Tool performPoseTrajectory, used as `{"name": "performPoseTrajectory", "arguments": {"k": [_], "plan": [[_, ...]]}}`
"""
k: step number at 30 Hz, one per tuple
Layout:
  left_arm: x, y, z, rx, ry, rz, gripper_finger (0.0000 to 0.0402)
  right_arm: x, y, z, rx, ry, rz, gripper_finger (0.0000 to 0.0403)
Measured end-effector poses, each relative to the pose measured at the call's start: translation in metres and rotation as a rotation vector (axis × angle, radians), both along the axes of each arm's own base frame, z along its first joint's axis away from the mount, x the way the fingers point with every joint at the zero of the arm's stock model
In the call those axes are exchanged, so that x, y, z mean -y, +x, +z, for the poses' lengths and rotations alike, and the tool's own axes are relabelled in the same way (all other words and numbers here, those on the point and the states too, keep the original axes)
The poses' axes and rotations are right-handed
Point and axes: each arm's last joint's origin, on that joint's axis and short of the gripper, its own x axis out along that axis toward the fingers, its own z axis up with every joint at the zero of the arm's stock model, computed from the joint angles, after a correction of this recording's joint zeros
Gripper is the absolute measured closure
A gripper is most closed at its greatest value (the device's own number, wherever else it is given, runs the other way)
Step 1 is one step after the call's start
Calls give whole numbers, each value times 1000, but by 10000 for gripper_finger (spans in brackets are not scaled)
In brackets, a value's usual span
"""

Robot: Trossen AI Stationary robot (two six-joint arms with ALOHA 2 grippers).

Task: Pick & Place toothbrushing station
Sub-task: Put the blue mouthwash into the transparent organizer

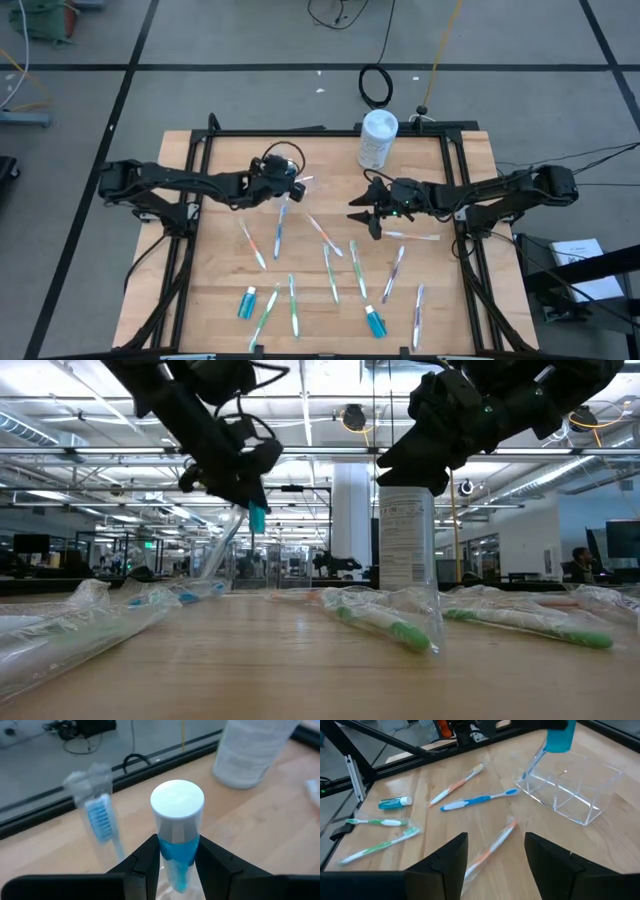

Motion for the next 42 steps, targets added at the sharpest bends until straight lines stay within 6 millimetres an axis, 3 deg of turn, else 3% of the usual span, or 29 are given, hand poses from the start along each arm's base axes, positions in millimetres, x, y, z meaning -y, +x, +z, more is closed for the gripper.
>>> {"name": "performPoseTrajectory", "arguments": {"k": [14, 21, 26, 42], "plan": [[-8, 11, -41, -168, -24, -11, 289, 0, 0, 0, 4, -4, -2, 218], [-13, 9, -40, -250, 19, -78, 289, 0, 0, 0, 1, -4, -2, 218], [-13, 11, -42, -241, -69, -195, 289, 0, 0, 0, 1, -3, 0, 218], [-20, 8, -44, -272, -74, -173, 288, 0, 0, 0, 1, 0, -1, 218]]}}
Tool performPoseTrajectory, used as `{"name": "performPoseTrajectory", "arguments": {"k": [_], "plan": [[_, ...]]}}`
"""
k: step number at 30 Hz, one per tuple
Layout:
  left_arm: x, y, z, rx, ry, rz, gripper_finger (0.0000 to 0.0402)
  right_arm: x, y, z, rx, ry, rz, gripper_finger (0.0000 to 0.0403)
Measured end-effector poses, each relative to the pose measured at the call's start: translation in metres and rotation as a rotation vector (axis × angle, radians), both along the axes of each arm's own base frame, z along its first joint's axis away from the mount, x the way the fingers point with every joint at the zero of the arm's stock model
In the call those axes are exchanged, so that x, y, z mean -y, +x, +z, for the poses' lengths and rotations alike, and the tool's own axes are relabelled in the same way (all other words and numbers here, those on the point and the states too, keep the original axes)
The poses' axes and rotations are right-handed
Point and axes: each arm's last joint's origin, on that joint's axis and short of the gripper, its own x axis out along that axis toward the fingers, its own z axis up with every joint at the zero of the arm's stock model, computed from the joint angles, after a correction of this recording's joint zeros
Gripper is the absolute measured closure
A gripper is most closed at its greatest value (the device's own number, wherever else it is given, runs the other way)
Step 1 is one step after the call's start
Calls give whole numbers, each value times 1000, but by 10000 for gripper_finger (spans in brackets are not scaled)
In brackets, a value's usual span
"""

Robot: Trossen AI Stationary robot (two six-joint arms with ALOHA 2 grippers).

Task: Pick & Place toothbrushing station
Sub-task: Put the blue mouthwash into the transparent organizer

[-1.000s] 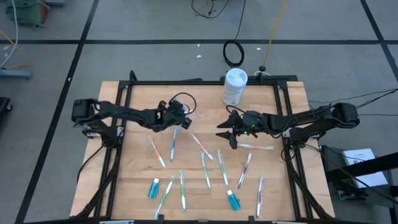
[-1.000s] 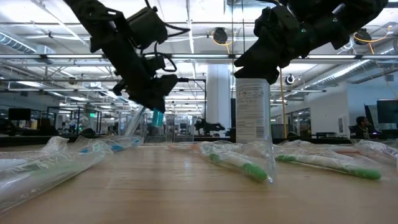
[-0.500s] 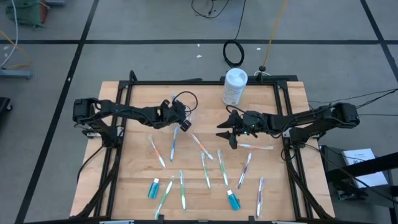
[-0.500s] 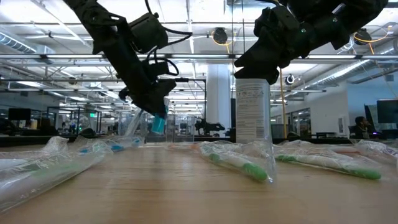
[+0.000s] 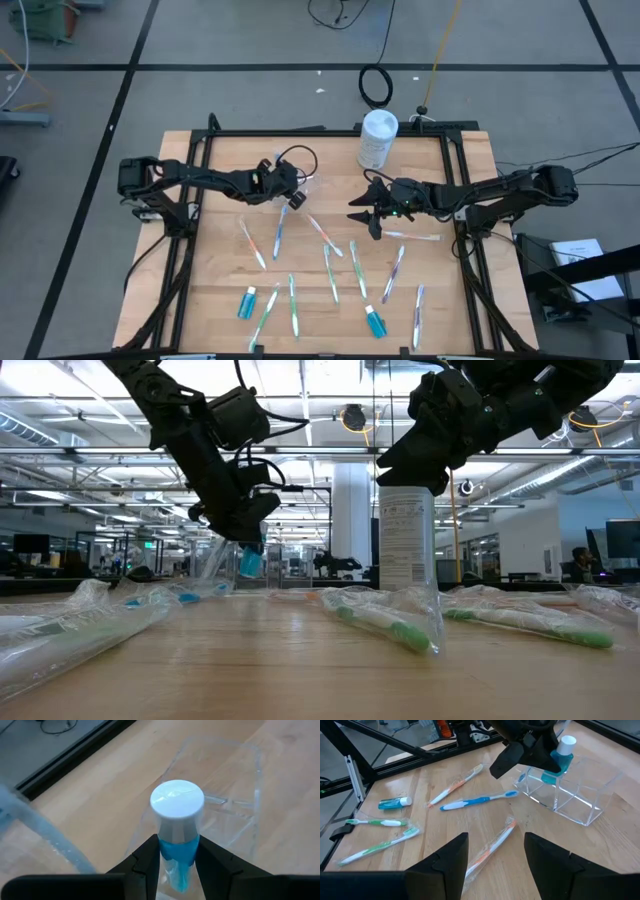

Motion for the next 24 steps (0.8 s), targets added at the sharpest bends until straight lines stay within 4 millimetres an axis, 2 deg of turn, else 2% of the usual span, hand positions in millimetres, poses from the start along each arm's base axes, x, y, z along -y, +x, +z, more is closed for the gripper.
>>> {"name": "performPoseTrajectory", "arguments": {"k": [14, 24], "plan": [[0, 0, 0, -4, 7, 7, 286, 0, 0, 0, 0, 1, 1, 218], [0, 0, 1, 5, 18, 16, 212, 0, 0, 0, 0, 1, 1, 218]]}}
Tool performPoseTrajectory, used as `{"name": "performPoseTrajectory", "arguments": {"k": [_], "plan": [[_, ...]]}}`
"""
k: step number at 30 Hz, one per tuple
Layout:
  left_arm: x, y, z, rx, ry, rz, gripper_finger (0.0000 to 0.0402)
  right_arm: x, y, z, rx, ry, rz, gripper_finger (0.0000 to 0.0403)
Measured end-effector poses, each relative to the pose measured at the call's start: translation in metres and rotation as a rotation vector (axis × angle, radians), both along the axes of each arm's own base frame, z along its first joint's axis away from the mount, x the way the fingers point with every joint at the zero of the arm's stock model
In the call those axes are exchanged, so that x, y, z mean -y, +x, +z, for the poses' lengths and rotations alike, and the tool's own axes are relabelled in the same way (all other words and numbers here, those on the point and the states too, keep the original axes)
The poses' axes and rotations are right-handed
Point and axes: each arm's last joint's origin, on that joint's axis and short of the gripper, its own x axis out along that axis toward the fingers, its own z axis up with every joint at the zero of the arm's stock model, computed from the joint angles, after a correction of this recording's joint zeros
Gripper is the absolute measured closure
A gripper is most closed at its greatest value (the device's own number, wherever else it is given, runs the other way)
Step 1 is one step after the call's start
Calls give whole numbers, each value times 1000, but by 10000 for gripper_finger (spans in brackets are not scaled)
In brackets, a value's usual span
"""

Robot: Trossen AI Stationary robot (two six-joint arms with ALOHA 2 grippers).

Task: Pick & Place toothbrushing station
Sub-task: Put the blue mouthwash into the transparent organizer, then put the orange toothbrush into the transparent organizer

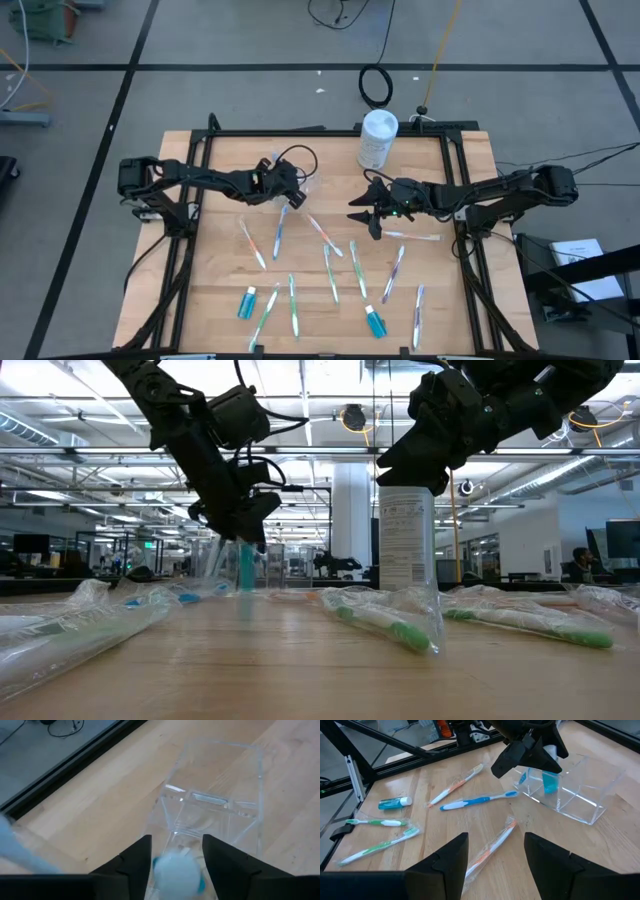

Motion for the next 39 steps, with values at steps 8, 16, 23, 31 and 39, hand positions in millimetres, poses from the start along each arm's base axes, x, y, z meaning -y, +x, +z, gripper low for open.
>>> {"name": "performPoseTrajectory", "arguments": {"k": [8, 16, 23, 31, 39], "plan": [[-1, 0, 0, -2, 15, 12, 220, 0, 0, 0, 0, 0, 0, 218], [0, 1, 14, 21, 43, 24, 232, 0, 0, 0, 0, 0, 0, 218], [14, -7, 39, 54, 54, -22, 225, 0, 0, 0, 0, -1, 0, 218], [37, -34, 76, 150, 17, -43, 224, 0, 0, -1, -13, 0, -1, 218], [60, -41, 92, 239, -7, -108, 224, 0, -4, -8, -96, 5, -4, 218]]}}
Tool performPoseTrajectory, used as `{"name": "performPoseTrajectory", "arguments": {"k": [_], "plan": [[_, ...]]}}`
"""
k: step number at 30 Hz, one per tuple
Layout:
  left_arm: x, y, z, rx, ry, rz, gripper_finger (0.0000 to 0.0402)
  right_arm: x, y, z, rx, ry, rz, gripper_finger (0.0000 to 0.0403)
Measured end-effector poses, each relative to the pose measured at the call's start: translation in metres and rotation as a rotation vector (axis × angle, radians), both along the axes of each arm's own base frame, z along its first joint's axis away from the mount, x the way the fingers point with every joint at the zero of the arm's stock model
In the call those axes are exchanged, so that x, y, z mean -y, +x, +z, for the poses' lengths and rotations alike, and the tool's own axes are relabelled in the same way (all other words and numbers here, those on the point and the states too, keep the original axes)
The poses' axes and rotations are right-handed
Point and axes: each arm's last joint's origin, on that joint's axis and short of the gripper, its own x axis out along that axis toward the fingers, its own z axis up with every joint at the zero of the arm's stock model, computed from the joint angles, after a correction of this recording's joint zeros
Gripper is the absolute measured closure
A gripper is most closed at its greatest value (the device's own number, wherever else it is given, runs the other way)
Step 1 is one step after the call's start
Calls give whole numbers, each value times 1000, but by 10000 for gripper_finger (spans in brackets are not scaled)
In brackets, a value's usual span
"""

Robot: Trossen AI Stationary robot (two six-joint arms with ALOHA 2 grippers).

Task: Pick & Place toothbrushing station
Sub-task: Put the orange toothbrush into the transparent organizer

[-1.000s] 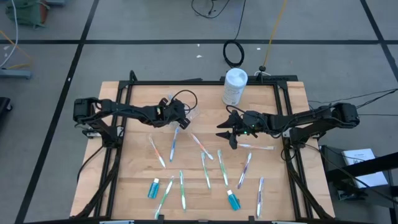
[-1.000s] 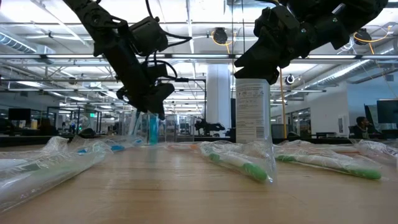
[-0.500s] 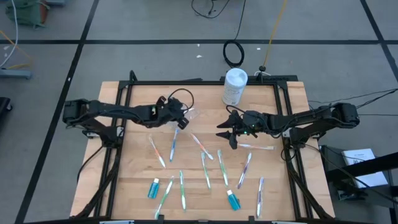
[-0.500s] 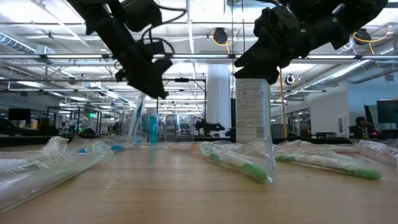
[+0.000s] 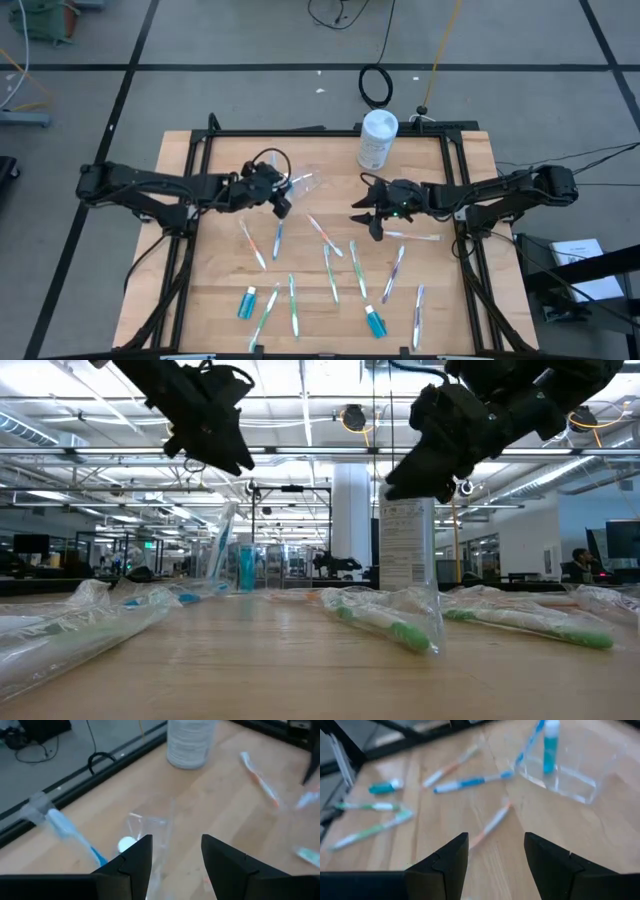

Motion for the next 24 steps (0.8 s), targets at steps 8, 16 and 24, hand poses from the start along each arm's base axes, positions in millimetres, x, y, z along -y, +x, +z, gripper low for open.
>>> {"name": "performPoseTrajectory", "arguments": {"k": [8, 16, 24], "plan": [[9, 5, -5, -9, -8, -33, 224, 10, -16, -21, -255, 112, -242, 218], [9, 6, -3, 17, -8, -34, 224, 23, -43, -38, -435, 186, -784, 218], [9, 7, -2, -1, 37, -64, 224, 27, -52, -42, -426, 345, -1016, 218]]}}
